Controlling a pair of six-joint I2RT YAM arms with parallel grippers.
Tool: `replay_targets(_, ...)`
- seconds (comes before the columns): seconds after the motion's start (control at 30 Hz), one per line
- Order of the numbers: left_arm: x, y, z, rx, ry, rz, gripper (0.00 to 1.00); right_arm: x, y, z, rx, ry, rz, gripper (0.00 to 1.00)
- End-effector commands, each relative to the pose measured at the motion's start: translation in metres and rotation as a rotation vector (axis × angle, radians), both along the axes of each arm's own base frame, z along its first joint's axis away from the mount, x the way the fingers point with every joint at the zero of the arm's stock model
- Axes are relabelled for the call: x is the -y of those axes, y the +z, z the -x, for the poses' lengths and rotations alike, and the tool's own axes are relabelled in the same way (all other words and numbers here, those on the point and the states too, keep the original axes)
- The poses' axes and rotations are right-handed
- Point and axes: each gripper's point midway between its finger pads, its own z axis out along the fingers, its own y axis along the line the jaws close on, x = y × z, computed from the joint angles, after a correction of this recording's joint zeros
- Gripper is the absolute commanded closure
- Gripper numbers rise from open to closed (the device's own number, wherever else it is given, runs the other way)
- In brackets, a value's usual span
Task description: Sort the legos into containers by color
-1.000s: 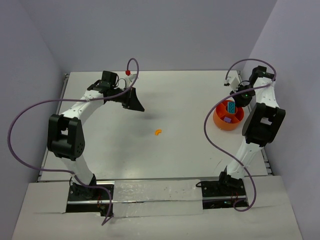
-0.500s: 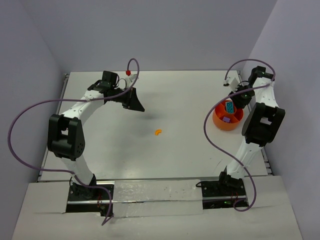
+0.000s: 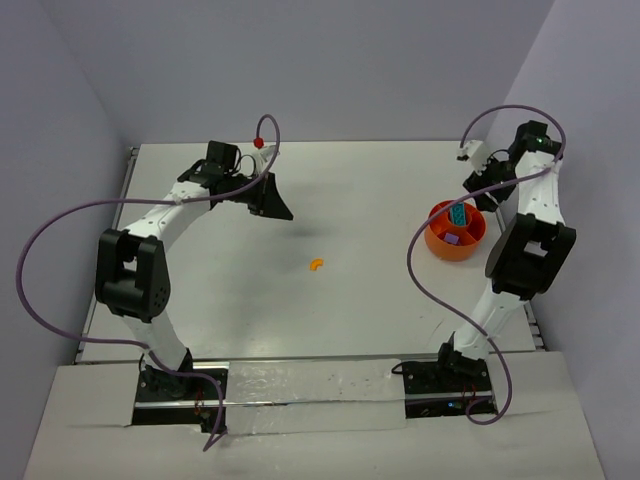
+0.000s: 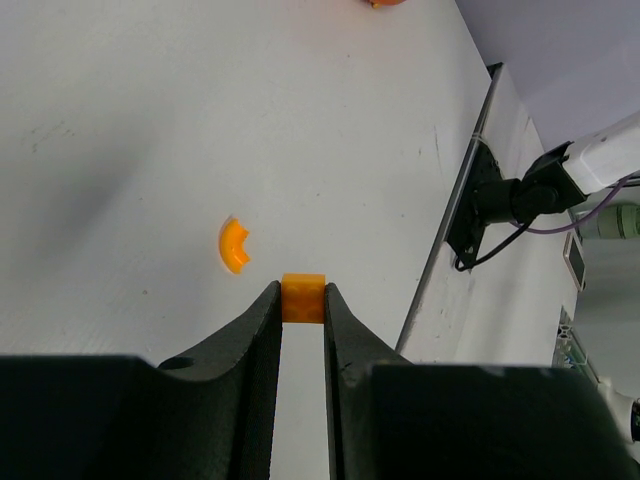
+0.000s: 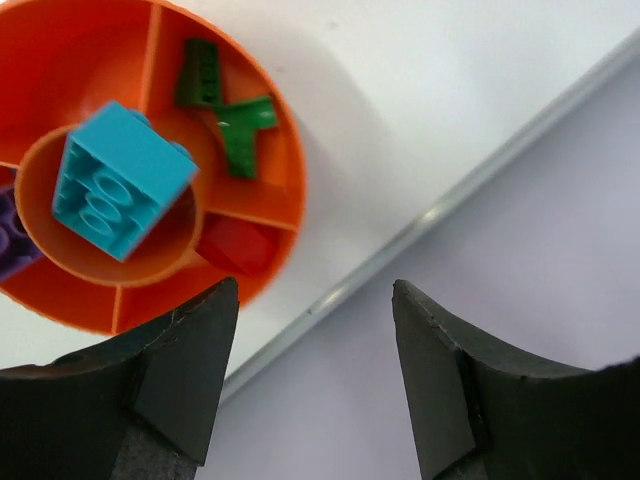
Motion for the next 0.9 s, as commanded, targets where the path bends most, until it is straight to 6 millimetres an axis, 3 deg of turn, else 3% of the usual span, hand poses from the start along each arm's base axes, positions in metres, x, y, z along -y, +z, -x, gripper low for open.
replay_targets(0.0,0.012,0.033,0.002,0.090,-0.011,0.066,1.00,0.023,0.069,-0.008,0.178,-0.060,0.084,0.28)
replay_targets(0.13,0.020,0.048,0.007,0.077,0.010,0.147,1.00,0.025,0.111,-0.020,0.312,-0.133,0.050,0.26)
replay_targets(0.23,0.027,0.070,0.010,0.081,0.024,0.267,1.00,-0.001,0.158,-0.027,0.446,-0.178,-0.090,0.24)
replay_targets(0.33,0.031,0.082,0.018,-0.031,0.051,0.367,1.00,-0.069,0.196,-0.024,0.519,-0.138,-0.254,0.21)
replay_targets(0.37,0.033,0.091,0.018,-0.043,0.054,0.405,1.00,-0.085,0.195,-0.025,0.521,-0.123,-0.291,0.21)
replay_targets(0.4,0.033,0.091,0.020,-0.066,0.051,0.424,1.00,-0.124,0.207,-0.016,0.528,-0.087,-0.359,0.21)
replay_targets(0.43,0.034,0.094,0.021,-0.087,0.053,0.445,1.00,-0.148,0.198,-0.010,0.493,-0.065,-0.406,0.21)
replay_targets(0.47,0.035,0.106,0.021,-0.041,0.032,0.492,1.00,-0.170,0.205,-0.009,0.513,-0.034,-0.449,0.21)
replay_targets(0.5,0.035,0.109,0.025,-0.124,0.043,0.524,1.00,-0.211,0.213,0.004,0.508,0.038,-0.513,0.21)
replay_targets(0.53,0.035,0.110,0.026,-0.157,0.043,0.548,1.00,-0.232,0.201,0.012,0.444,0.022,-0.584,0.22)
replay_targets(0.57,0.034,0.118,0.030,-0.177,0.034,0.590,1.00,-0.266,0.203,0.025,0.412,0.070,-0.655,0.22)
replay_targets(0.6,0.033,0.124,0.032,-0.182,0.024,0.616,1.00,-0.276,0.208,0.025,0.428,0.093,-0.675,0.23)
replay_targets(0.7,0.030,0.128,0.036,-0.229,0.045,0.655,1.00,-0.329,0.214,0.051,0.351,0.147,-0.814,0.26)
replay_targets(0.87,0.024,0.135,0.041,-0.306,0.073,0.734,1.00,-0.369,0.205,0.068,0.247,0.176,-0.897,0.32)
